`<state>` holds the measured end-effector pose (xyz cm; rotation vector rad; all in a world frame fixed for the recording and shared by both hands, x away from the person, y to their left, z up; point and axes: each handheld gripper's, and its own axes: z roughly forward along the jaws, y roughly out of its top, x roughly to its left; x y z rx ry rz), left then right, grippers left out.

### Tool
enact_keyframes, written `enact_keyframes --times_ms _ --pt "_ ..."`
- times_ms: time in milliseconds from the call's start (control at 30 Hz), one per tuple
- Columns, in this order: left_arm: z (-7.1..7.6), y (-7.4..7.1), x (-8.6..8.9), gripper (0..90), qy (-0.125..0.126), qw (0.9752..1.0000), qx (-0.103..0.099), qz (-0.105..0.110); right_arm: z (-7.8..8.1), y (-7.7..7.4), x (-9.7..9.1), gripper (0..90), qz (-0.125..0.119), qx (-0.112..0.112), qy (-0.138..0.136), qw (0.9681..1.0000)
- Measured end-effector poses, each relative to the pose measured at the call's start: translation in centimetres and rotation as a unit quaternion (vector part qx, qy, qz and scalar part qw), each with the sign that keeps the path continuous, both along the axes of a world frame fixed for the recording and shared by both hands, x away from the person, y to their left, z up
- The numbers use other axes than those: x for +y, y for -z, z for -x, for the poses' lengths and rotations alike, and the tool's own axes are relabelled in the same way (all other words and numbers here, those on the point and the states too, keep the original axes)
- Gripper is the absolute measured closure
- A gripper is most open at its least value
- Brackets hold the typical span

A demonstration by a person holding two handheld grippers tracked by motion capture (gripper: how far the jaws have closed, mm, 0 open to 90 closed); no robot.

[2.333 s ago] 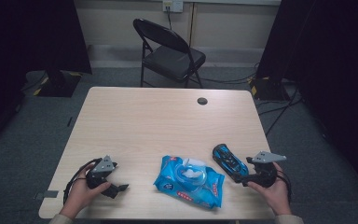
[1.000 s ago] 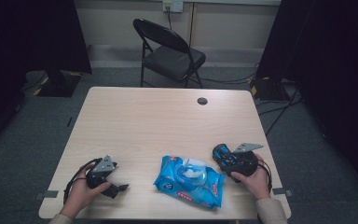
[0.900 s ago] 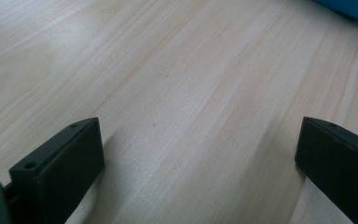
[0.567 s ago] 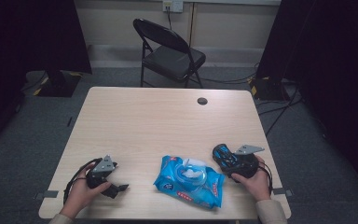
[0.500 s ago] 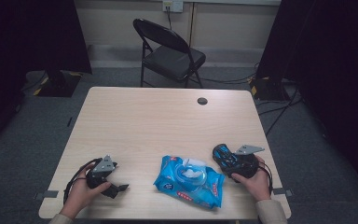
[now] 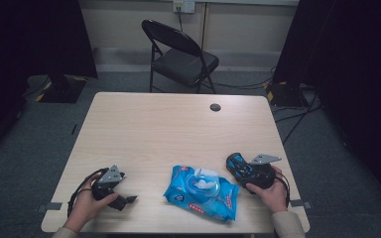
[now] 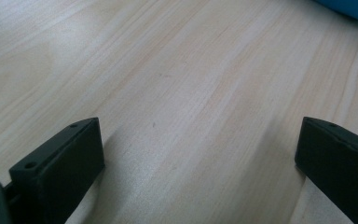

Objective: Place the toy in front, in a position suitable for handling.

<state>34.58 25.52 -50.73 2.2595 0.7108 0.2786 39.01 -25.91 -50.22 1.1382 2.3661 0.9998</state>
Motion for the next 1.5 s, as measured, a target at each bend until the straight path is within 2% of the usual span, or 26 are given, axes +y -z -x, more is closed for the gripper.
enact_keyframes --times_ms 200,667,833,900,933,1133,1200,1300,1400,1433,1500 --pt "0.0 0.0 0.0 0.1 0.000 1.0000 0.001 0.000 0.0 0.0 0.2 26.0 0.002 0.000 0.007 1.0000" --pt "-0.1 0.0 -0.1 0.0 0.000 1.0000 0.001 0.000 0.0 -0.7 -0.1 26.1 -0.016 -0.001 0.025 0.9996" --pt "0.0 0.0 -0.1 0.0 0.000 1.0000 0.001 0.000 -0.2 -0.3 0.1 26.0 0.001 -0.001 0.022 0.9997" --pt "-0.1 0.0 -0.1 0.0 0.000 1.0000 0.001 0.000 -0.2 -0.3 0.1 27.2 -0.001 -0.004 0.026 0.9997" --pt "0.0 0.0 -0.1 0.0 0.000 1.0000 0.001 0.000 -0.2 -0.6 0.1 27.6 -0.014 -0.010 0.027 0.9995" --pt "0.0 0.0 -0.1 0.0 0.000 1.0000 0.001 0.000 -0.1 -0.6 0.1 27.6 -0.014 -0.015 0.024 0.9995" --pt "0.0 0.0 -0.1 0.0 0.000 1.0000 0.001 0.000 -0.1 -0.6 0.1 25.1 -0.011 -0.017 0.021 0.9996" --pt "0.0 0.0 -0.1 0.0 0.000 1.0000 0.001 0.000 0.1 -0.8 0.1 18.0 -0.021 -0.013 0.021 0.9995" --pt "0.0 0.0 -0.1 0.0 0.000 1.0000 0.001 0.000 0.6 -0.9 0.2 15.4 -0.013 -0.015 0.021 0.9996" --pt "0.0 0.0 -0.1 0.0 0.000 1.0000 0.001 0.000 0.9 -0.8 0.2 15.1 0.012 -0.021 0.022 0.9995" --pt "0.0 0.0 -0.1 0.0 0.000 1.0000 0.001 0.000 1.0 -0.7 0.1 15.7 0.010 -0.015 0.021 0.9996"
